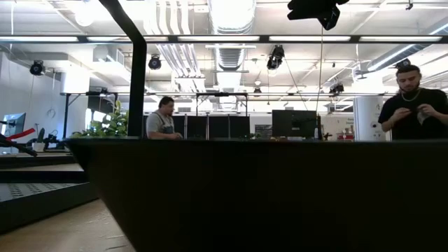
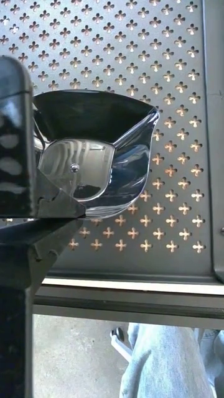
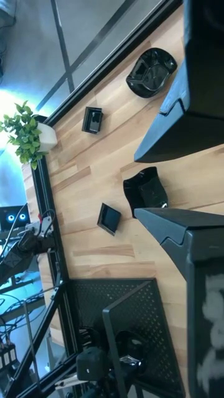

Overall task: Pick & Place Mini shaped plates
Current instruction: Put the leaf shaped plate on the shelf

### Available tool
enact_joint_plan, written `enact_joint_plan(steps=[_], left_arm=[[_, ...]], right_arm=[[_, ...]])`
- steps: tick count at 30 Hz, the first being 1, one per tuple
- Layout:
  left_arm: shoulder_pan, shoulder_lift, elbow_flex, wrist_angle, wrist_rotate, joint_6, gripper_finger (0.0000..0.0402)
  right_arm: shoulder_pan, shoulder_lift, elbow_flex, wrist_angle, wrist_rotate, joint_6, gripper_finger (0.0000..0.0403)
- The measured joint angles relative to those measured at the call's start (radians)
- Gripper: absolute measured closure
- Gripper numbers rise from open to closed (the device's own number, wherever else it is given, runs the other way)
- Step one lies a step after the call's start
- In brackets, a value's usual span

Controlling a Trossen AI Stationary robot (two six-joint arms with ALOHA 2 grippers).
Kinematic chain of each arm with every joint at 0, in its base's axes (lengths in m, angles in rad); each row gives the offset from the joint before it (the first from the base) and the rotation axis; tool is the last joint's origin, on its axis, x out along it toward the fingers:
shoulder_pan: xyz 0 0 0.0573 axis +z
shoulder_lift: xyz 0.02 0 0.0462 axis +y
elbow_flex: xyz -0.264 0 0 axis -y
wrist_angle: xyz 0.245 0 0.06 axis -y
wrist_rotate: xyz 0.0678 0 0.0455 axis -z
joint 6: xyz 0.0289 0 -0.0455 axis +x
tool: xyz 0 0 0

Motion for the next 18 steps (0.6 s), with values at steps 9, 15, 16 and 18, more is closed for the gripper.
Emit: enact_joint_plan(steps=[9,15,16,18], left_arm=[[0.000,0.000,0.000,0.000,0.000,-0.006,0.0401],[0.000,0.000,0.000,0.006,0.000,-0.006,0.0401],[0.000,0.000,0.000,0.006,0.000,-0.007,0.0401],[0.000,0.000,0.000,0.007,0.001,-0.008,0.0401]], right_arm=[[0.000,0.000,0.000,0.000,0.000,0.000,0.0280],[0.000,0.000,0.000,0.000,0.000,0.000,0.0280],[0.000,0.000,0.000,0.000,0.000,0.000,0.0280],[0.000,0.000,0.000,0.000,0.000,0.000,0.0280]])
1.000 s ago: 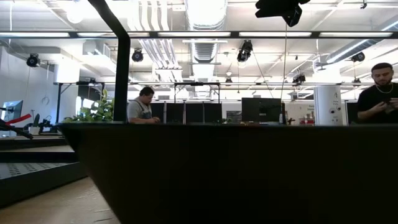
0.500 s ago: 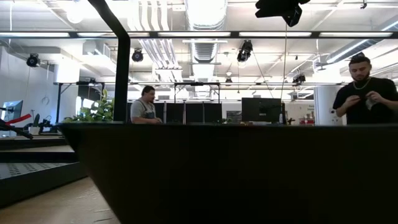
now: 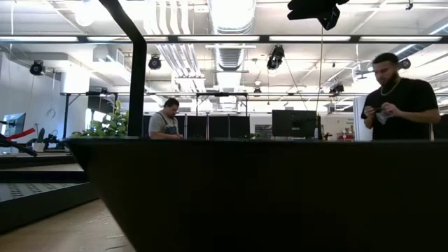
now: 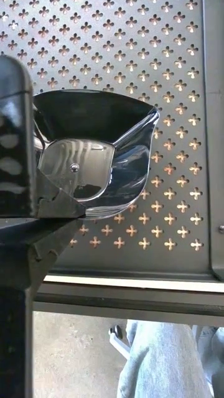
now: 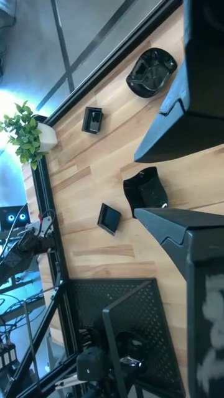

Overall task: Pick & Place Mini shaped plates
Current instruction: Put the leaf shaped plate on the shelf

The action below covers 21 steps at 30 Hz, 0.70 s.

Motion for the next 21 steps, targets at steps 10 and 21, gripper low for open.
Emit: enact_joint_plan(steps=[10,21], left_arm=[[0.000,0.000,0.000,0.005,0.006,0.010,0.0360],[0.002,-0.001,0.005,0.001,0.006,0.089,0.0333]], right_arm=[[0.000,0.000,0.000,0.000,0.000,0.000,0.0280],[0.000,0.000,0.000,0.000,0.000,0.000,0.0280]])
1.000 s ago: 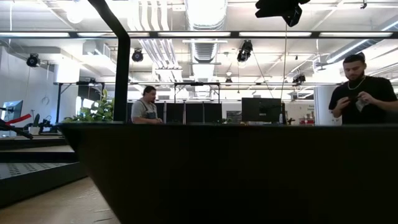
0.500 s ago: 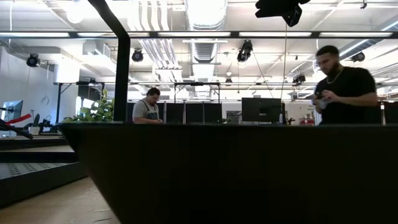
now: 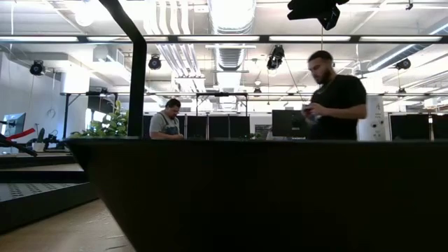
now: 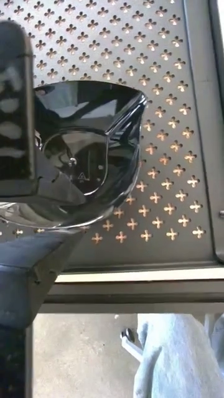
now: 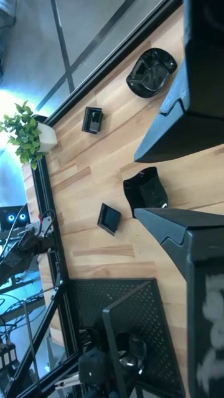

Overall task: Pick & Place Mini shaped plates
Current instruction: Put the leaf shaped plate on the shelf, then put the square plate on the shelf

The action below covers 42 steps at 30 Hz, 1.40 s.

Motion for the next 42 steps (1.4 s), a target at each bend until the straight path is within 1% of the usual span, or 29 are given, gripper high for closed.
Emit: enact_joint_plan(steps=[7,11,16,23,27,32,37,42], left_arm=[[0.005,-0.056,-0.002,-0.006,-0.001,-0.001,0.0333],[0.008,-0.097,-0.002,-0.022,-0.038,-0.004,0.0333],[0.032,-0.160,-0.005,-0.087,-0.165,-0.031,0.0333],[0.078,-0.227,-0.007,-0.252,-0.362,-0.138,0.0333],[0.120,-0.259,-0.020,-0.298,-0.374,-0.174,0.0333],[0.200,-0.319,-0.071,-0.316,-0.384,-0.222,0.0333],[0.290,-0.415,-0.170,-0.318,-0.383,-0.304,0.0333],[0.392,-0.541,-0.303,-0.319,-0.382,-0.397,0.0333]], right_arm=[[0.000,0.000,0.000,0.000,0.000,0.000,0.0280],[0.000,0.000,0.000,0.000,0.000,-0.002,0.0280],[0.000,0.000,0.000,-0.001,0.000,-0.003,0.0280],[0.000,0.000,0.000,-0.002,0.000,-0.003,0.0280],[0.000,0.000,0.000,-0.002,0.000,-0.003,0.0280],[0.000,0.000,0.000,-0.005,-0.001,0.000,0.0280],[0.000,0.000,0.000,-0.005,-0.001,-0.011,0.0280],[0.000,0.000,0.000,-0.005,-0.001,-0.028,0.0280]])
